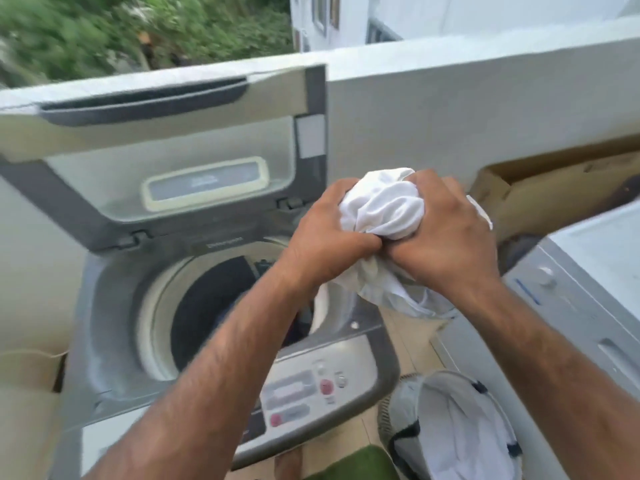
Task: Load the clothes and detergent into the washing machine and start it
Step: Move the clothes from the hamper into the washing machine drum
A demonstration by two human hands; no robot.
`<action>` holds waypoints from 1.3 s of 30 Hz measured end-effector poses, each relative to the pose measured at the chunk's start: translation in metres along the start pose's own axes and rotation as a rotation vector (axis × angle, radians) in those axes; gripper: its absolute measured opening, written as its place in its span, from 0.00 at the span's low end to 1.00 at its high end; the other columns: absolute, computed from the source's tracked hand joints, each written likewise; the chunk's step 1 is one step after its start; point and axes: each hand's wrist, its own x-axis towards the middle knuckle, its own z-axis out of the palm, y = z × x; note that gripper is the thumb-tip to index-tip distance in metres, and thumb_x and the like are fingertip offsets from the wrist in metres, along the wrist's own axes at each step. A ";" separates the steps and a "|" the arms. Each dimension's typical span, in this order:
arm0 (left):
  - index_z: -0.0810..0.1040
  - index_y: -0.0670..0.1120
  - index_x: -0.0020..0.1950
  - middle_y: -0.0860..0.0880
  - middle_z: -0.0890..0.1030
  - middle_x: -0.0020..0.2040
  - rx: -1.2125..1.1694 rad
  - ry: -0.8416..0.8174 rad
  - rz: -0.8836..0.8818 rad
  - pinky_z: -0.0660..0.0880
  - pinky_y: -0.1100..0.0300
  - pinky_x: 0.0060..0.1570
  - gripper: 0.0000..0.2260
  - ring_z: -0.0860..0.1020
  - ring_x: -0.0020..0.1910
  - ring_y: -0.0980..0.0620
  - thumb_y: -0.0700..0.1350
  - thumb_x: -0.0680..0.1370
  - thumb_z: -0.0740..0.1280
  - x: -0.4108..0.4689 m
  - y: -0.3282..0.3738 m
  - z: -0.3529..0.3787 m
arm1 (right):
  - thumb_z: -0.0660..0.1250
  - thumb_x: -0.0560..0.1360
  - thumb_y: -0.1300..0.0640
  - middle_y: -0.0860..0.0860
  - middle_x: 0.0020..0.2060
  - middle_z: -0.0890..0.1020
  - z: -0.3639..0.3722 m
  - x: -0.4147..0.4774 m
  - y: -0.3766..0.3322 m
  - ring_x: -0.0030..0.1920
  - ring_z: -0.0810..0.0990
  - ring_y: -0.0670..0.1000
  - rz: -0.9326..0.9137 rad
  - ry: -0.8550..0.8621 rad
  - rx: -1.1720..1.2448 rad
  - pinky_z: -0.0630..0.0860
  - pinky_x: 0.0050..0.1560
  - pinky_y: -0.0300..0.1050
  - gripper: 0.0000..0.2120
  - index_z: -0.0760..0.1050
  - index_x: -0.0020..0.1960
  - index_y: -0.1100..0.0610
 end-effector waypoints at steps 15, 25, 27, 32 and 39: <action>0.77 0.59 0.63 0.58 0.84 0.54 -0.073 0.289 -0.218 0.82 0.53 0.54 0.30 0.83 0.55 0.56 0.39 0.63 0.71 -0.059 -0.090 -0.180 | 0.75 0.66 0.42 0.49 0.54 0.74 0.144 0.000 -0.162 0.56 0.78 0.57 -0.253 -0.306 0.027 0.72 0.44 0.50 0.29 0.70 0.63 0.44; 0.77 0.57 0.66 0.56 0.84 0.58 -0.094 0.253 -0.272 0.79 0.62 0.48 0.31 0.83 0.55 0.60 0.40 0.63 0.73 -0.060 -0.134 -0.203 | 0.73 0.69 0.45 0.50 0.58 0.72 0.193 -0.008 -0.176 0.61 0.74 0.57 -0.250 -0.421 -0.072 0.68 0.44 0.51 0.30 0.66 0.67 0.44; 0.77 0.57 0.66 0.56 0.84 0.58 -0.094 0.238 -0.281 0.79 0.62 0.48 0.31 0.83 0.55 0.59 0.38 0.65 0.73 -0.055 -0.143 -0.203 | 0.73 0.69 0.45 0.50 0.59 0.72 0.199 -0.007 -0.172 0.61 0.73 0.57 -0.237 -0.431 -0.096 0.68 0.44 0.51 0.30 0.66 0.68 0.45; 0.78 0.58 0.62 0.64 0.85 0.51 -0.059 0.202 -0.338 0.78 0.65 0.46 0.27 0.83 0.50 0.64 0.37 0.66 0.74 -0.042 -0.166 -0.201 | 0.73 0.70 0.43 0.50 0.62 0.72 0.231 -0.007 -0.154 0.61 0.72 0.56 -0.233 -0.456 -0.131 0.71 0.44 0.51 0.32 0.65 0.70 0.44; 0.52 0.54 0.85 0.43 0.65 0.80 0.134 0.080 -0.630 0.72 0.53 0.62 0.43 0.70 0.69 0.48 0.41 0.76 0.72 -0.034 -0.229 -0.195 | 0.75 0.72 0.47 0.52 0.82 0.55 0.278 -0.021 -0.114 0.80 0.58 0.60 -0.145 -0.816 -0.246 0.74 0.68 0.63 0.47 0.51 0.83 0.42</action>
